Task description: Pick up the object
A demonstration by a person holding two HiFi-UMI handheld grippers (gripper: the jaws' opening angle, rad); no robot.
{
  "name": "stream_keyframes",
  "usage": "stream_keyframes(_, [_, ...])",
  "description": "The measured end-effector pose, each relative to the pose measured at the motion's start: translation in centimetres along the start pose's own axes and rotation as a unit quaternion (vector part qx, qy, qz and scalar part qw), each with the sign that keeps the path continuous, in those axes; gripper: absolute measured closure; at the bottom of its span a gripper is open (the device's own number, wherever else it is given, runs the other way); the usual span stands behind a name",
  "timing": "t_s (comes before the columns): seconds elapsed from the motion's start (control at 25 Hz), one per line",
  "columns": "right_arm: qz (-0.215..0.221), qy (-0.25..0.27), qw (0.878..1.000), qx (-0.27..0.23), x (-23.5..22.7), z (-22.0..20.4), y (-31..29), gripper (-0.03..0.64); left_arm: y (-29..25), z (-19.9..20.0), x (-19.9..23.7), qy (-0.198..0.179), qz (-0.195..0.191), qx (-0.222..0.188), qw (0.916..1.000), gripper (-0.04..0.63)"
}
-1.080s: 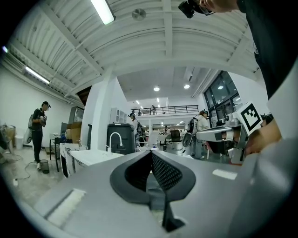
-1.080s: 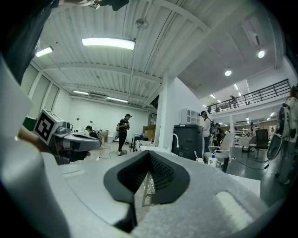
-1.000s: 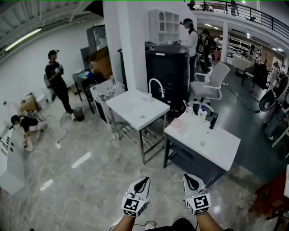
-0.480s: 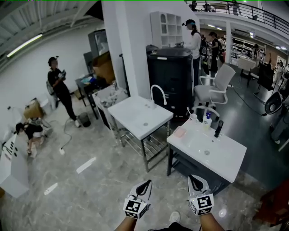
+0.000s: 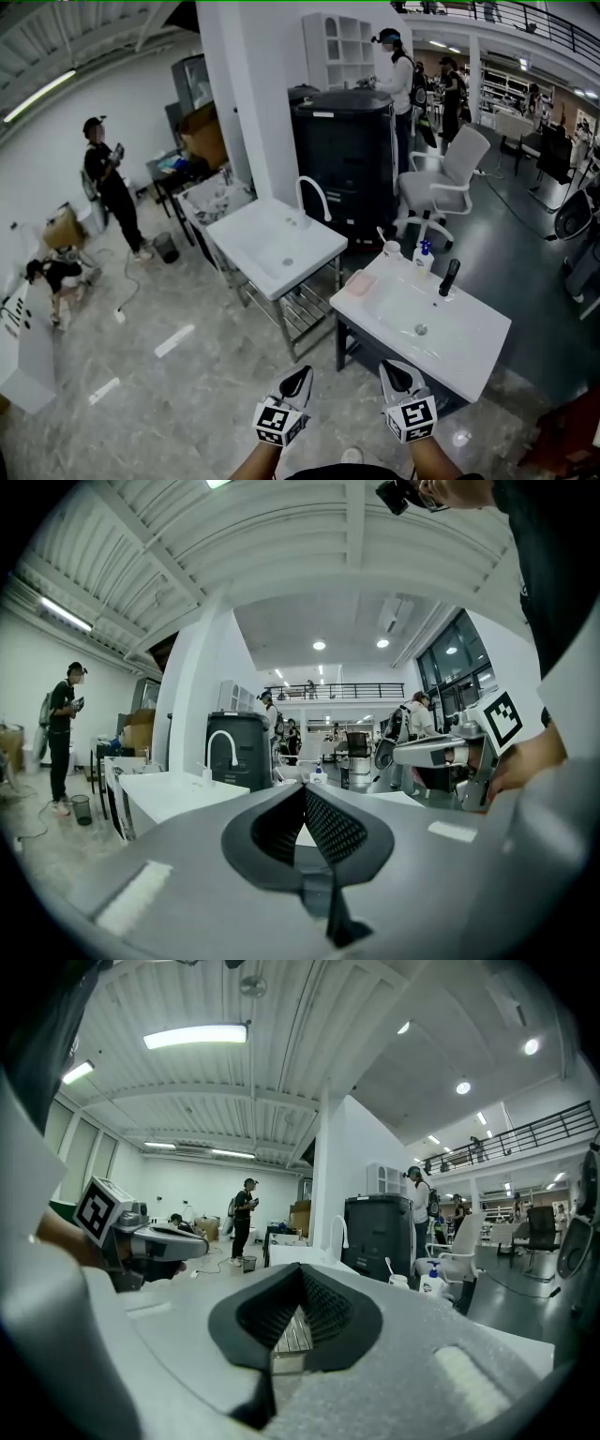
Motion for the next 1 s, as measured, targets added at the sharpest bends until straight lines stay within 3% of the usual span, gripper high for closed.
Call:
stream_keyframes(0.6, [0.038, -0.007, 0.999, 0.019, -6.3, -1.1, -4.2, 0.615, -7.3, -0.8, 0.5, 0.019, 0.024, 0.020, 0.9993, 0.582])
stream_keyframes(1.0, [0.018, -0.030, 0.999, 0.038, -8.9, -2.1, -9.7, 0.615, -14.3, -0.9, 4.6, 0.004, -0.027, 0.036, 0.9990, 0.582])
Point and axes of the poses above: the fingertips, and each gripper's own axes: y backward along the fingers, x to its left, z out of its top, the point moved 9 cm from there along y, backward along the fingers, and after that the axes turned 9 degrees about -z, right-handed, at the moved point
